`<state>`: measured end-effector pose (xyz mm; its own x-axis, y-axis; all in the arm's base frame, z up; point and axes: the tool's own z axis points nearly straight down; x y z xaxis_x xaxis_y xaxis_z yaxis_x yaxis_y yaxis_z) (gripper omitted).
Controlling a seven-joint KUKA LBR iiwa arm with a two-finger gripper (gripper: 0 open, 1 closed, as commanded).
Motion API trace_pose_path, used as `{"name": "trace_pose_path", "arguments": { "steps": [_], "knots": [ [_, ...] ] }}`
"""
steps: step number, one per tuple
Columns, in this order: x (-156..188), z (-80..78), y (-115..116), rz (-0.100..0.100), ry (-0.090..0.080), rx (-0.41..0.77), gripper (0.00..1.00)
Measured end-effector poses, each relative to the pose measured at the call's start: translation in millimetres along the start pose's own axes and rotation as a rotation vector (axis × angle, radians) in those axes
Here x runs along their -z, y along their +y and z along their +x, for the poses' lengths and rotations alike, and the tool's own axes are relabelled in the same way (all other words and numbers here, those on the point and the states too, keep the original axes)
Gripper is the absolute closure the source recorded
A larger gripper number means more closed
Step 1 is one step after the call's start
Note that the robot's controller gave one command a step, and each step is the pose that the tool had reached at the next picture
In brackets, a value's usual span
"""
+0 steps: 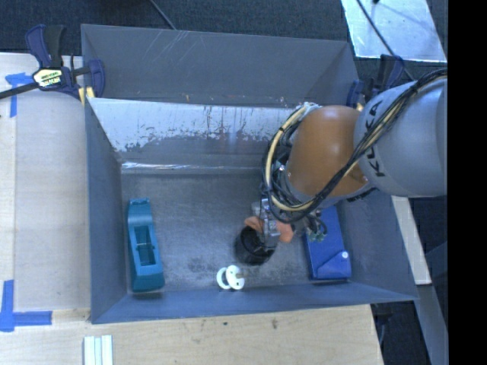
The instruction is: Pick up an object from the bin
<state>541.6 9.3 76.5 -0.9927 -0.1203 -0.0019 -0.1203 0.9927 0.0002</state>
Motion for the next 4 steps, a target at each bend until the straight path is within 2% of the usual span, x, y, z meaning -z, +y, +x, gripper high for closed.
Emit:
{"name": "trace_pose_path", "arguments": {
  "steps": [1,2,3,4],
  "knots": [
    [-1,4.6,23,0.004,-0.008,0.008,1.00],
    [-1,24.6,37,0.001,-0.016,0.039,1.00],
    [-2,14.0,41,0.001,0.001,0.045,1.00],
    [0,8.7,52,0.002,-0.007,0.045,1.00]
  ]
}}
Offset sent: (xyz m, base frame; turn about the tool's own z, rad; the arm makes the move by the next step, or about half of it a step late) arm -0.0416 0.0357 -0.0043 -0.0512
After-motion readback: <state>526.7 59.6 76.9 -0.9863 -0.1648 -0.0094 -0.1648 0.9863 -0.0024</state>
